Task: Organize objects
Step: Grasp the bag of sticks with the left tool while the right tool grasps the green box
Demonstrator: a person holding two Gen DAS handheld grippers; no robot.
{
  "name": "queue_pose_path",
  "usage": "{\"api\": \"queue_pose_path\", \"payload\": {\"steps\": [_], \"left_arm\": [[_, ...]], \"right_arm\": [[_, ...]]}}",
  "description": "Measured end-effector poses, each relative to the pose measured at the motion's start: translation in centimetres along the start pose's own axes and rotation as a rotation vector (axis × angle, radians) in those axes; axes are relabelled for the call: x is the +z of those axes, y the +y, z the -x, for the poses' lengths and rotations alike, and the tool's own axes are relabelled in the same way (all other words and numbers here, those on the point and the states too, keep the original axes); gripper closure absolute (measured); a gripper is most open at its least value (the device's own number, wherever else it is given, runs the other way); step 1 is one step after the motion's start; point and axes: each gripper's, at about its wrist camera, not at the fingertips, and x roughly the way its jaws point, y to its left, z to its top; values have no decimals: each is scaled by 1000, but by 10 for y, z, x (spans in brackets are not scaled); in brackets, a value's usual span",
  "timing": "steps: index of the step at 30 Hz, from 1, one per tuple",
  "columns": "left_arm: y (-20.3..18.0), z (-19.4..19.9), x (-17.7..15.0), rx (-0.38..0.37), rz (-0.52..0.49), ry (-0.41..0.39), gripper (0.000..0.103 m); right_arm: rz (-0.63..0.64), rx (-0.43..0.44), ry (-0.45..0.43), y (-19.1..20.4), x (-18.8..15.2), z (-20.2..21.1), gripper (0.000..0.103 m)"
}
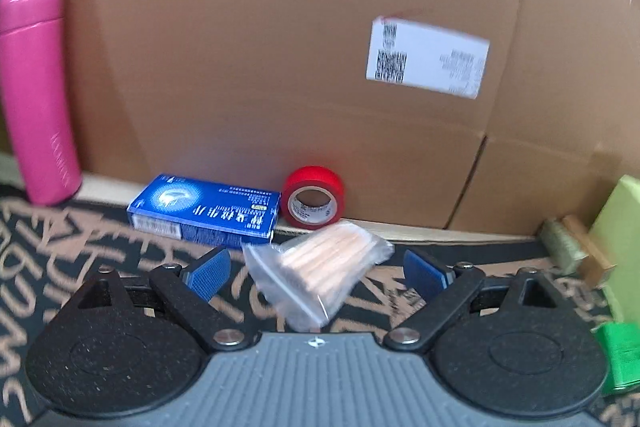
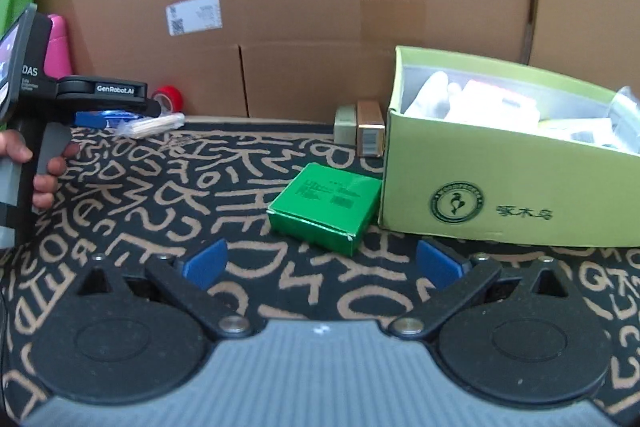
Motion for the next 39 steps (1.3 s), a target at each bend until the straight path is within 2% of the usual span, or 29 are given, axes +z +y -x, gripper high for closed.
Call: {"api": "queue_pose_path", "payload": {"steps": [3, 6, 8, 9, 10, 11, 13, 15, 17, 19, 21, 22, 23, 24, 25, 26, 27, 28, 31, 34, 35, 36, 37, 38, 39], "left_arm": [[0, -19, 1, 12, -31, 52, 8], [2, -22, -4, 12, -50, 50, 21], [3, -16, -6, 0, -74, 48, 46], [2, -13, -7, -10, -92, 52, 51], [2, -9, -9, -24, -104, 57, 64], [1, -3, -11, -40, -119, 66, 72], [-4, 7, -15, -67, -137, 89, 77], [-8, 18, -19, -98, -140, 115, 78], [-10, 31, -25, -184, -127, 147, 78], [-13, 46, -31, -235, -110, 167, 78], [-5, 51, -29, -258, -66, 144, 76], [-1, 52, -25, -242, -44, 118, 70], [3, 53, -20, -211, -26, 82, 52], [5, 54, -14, -165, -9, 38, 39], [8, 51, -9, -119, 5, -8, 19], [10, 49, -4, -89, 6, -55, 15], [11, 45, 1, -74, -16, -80, 15], [9, 36, 4, -69, -52, -71, 15], [-4, 8, 6, -63, -175, 9, 15], [-15, -20, 0, 0, -256, 92, 14], [-18, -20, -4, 12, -263, 71, 15], [-21, -17, -7, 13, -270, 53, 19], [-24, -13, -10, 2, -276, 48, 36], [-26, -8, -12, -33, -276, 61, 65], [-29, -2, -13, -75, -251, 84, 67]], "right_arm": [[-36, 26, 32, 5, 7, -17, 3], [-7, -1, 39, 23, 14, -33, 9], [21, -29, 44, 36, 19, -44, 21], [31, -32, 47, 42, 21, -49, 26], [39, -31, 44, 46, 23, -51, 39], [54, -23, 38, 51, 26, -54, 40], [118, 20, 34, 64, 30, -60, 40], [174, 99, 36, 74, 32, -65, 40], [219, 170, 40, 80, 31, -65, 40], [250, 190, 39, 80, 29, -61, 39], [249, 188, 37, 76, 28, -57, 30], [236, 174, 36, 73, 29, -56, 23], [227, 164, 33, 72, 30, -56, 23], [221, 165, 31, 72, 33, -56, 23], [215, 170, 29, 72, 35, -57, 20], [211, 176, 26, 73, 38, -57, 17], [213, 185, 20, 74, 40, -59, 15], [213, 191, 11, 75, 41, -61, 13], [192, 199, 23, 73, 41, -67, 12], [145, 205, 3, 65, 40, -64, 8], [126, 200, -4, 62, 40, -63, 8], [106, 199, -7, 59, 40, -63, 8], [90, 200, -8, 56, 40, -62, 8], [74, 200, -6, 53, 40, -63, 8], [61, 200, -2, 51, 41, -64, 8]]}}
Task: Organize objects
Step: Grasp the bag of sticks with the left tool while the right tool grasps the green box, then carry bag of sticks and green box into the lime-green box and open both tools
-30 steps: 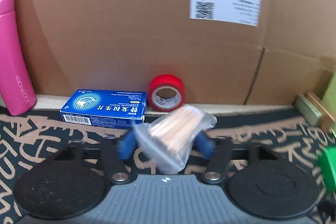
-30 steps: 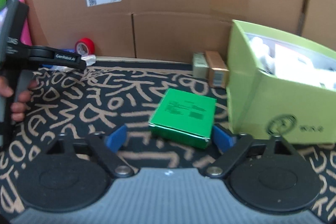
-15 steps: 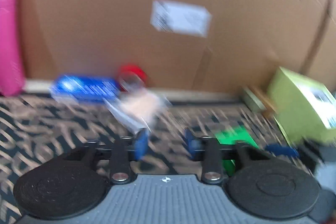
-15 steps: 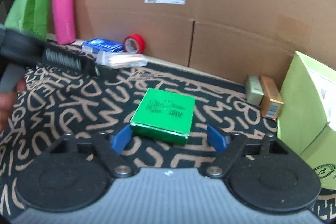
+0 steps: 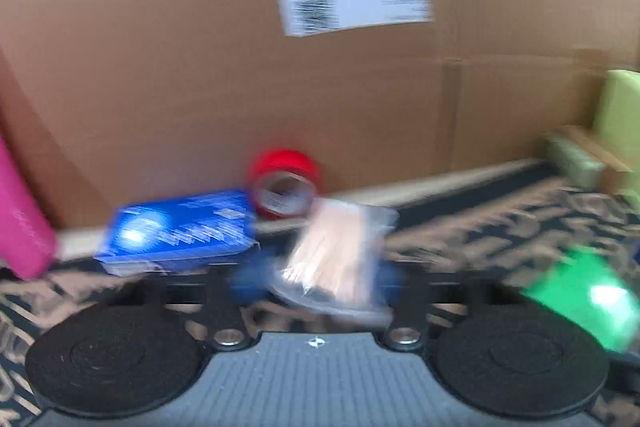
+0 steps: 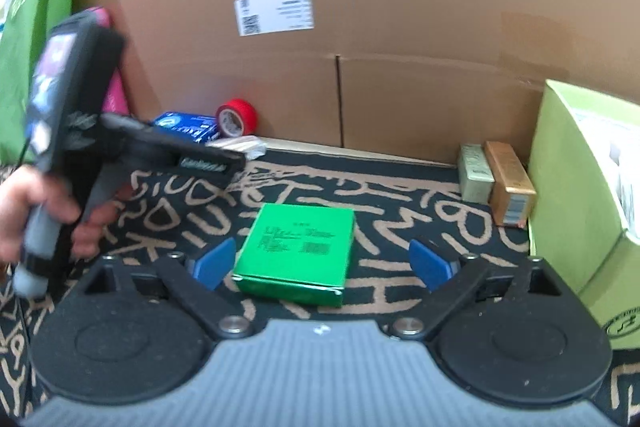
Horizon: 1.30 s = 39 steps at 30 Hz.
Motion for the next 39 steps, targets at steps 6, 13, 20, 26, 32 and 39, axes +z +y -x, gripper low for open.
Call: {"api": "queue_pose_path", "payload": {"steps": [6, 13, 20, 26, 32, 39], "left_arm": [[-30, 30, -13, -37, 45, 45, 67], [-40, 30, -12, 28, 24, -23, 29], [-27, 26, -18, -8, 106, -14, 45], [-29, 26, -22, 20, 97, -26, 29], [-27, 34, -26, 0, 107, -46, 69], [-18, 42, -28, -50, 211, -52, 76]], "right_arm": [[-14, -8, -2, -3, -2, 3, 8], [108, -20, 8, 17, -6, 7, 9], [167, -31, 36, 33, -2, -7, 38], [156, -42, 49, 33, -3, -9, 38], [130, -22, 32, 28, -3, -5, 39], [110, -6, -17, 23, -3, 9, 40]]}}
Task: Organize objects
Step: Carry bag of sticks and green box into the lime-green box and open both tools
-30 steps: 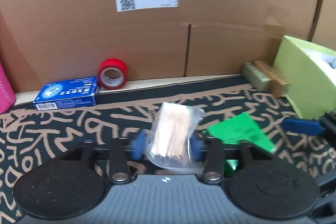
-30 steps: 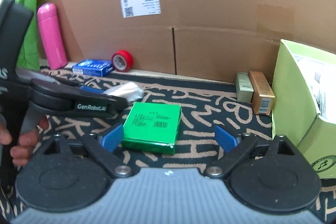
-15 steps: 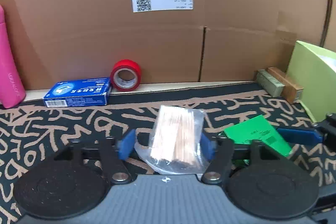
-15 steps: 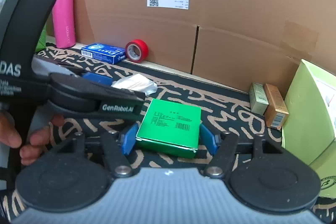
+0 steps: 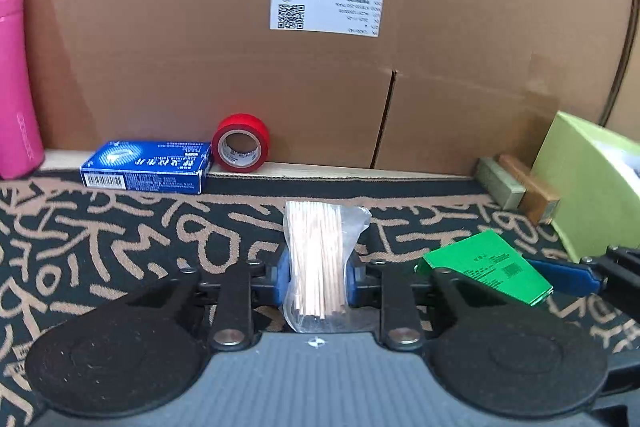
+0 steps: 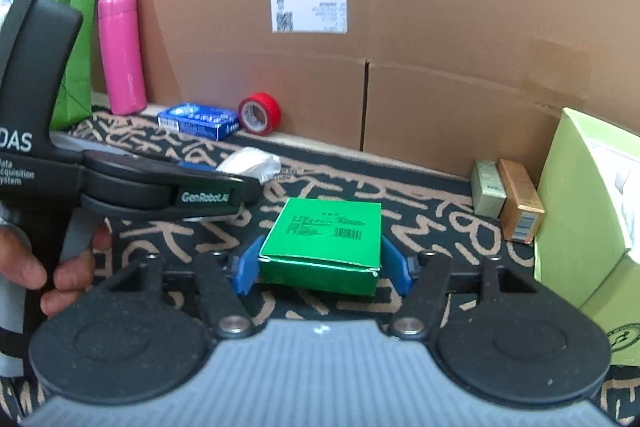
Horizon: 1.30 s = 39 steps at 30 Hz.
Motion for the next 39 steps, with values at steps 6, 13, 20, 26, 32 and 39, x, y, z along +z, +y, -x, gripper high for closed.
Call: {"api": "queue_pose_path", "payload": {"steps": [6, 13, 20, 26, 32, 39], "left_arm": [[-3, 10, 0, -11, 12, -23, 77], [-16, 34, 10, -65, 8, -94, 77], [-58, 48, 27, -161, 3, -131, 77], [-120, 54, 50, -247, -95, -159, 77], [-177, 50, 66, -318, -153, -156, 77], [-233, 24, 73, -363, -229, -127, 77]], "right_arm": [[-20, -10, -51, -8, 3, 13, 40], [-56, -62, -179, -26, 13, 44, 40], [-123, -204, -342, -66, 17, 88, 40], [-172, -407, -410, -106, 11, 110, 40], [-226, -576, -416, -143, -1, 119, 40], [-241, -653, -416, -168, -8, 117, 39]]}}
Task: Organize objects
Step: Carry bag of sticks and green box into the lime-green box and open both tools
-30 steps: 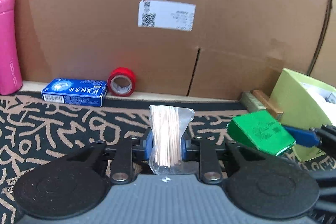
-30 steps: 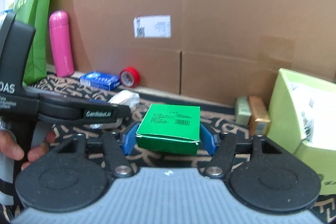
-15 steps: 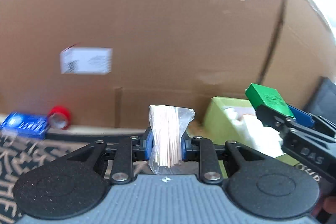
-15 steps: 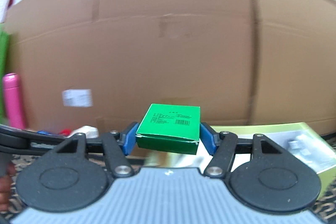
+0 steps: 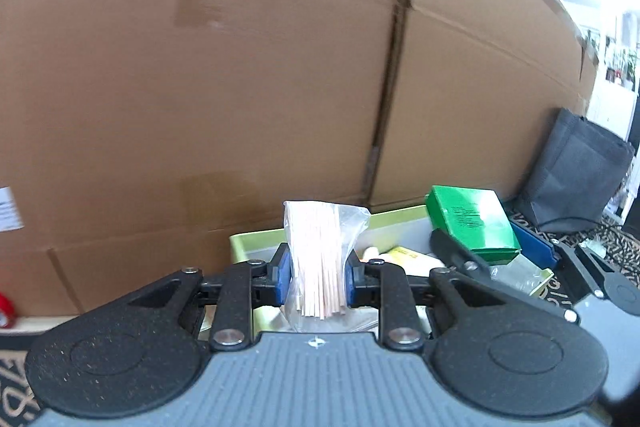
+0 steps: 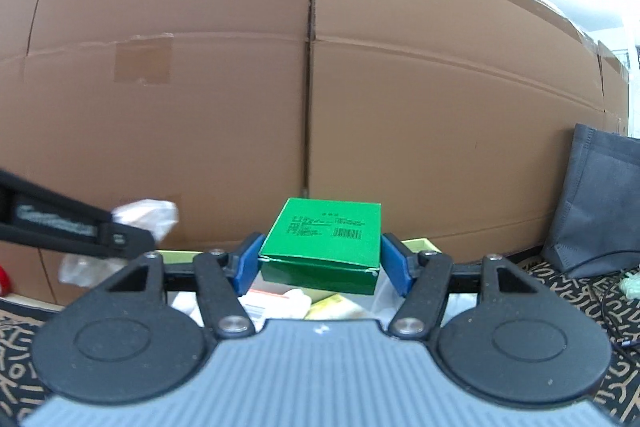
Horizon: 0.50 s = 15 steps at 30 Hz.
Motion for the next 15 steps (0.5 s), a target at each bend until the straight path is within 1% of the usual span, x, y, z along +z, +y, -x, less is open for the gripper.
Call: {"api": "queue_pose_path", "payload": {"steps": [1, 2, 3, 4, 5, 6, 7, 8, 10, 13, 15], "left_arm": [[-2, -8, -1, -22, -7, 1, 67], [-3, -17, -2, -43, -15, 14, 39], [-4, -25, -5, -25, -16, 38, 27], [-5, -27, -8, 18, -11, 38, 20], [-5, -27, -12, 43, -17, 24, 20], [-2, -25, -16, 36, -15, 8, 19], [1, -22, -17, 26, 2, -1, 19], [6, -18, -17, 22, 30, -6, 19], [14, -15, -15, 25, 60, -4, 18], [20, -7, -15, 35, 60, -32, 17], [23, -3, -16, 56, 54, -48, 15]], "right_arm": [[12, -5, 4, 0, -2, -5, 38], [28, -11, 18, 0, -7, -11, 31], [44, -26, 36, 1, -12, -16, 24], [57, -50, 50, 1, -15, -18, 17], [69, -73, 55, 2, -17, -19, 16], [75, -89, 46, 1, -16, -17, 11], [86, -107, 47, 3, -13, -18, 3], [92, -132, 30, 3, -12, -15, 0], [85, -163, -4, 2, -11, -8, 0], [23, -162, -28, -4, -12, 0, 0], [-14, -157, -20, -7, -11, 0, 0]]}}
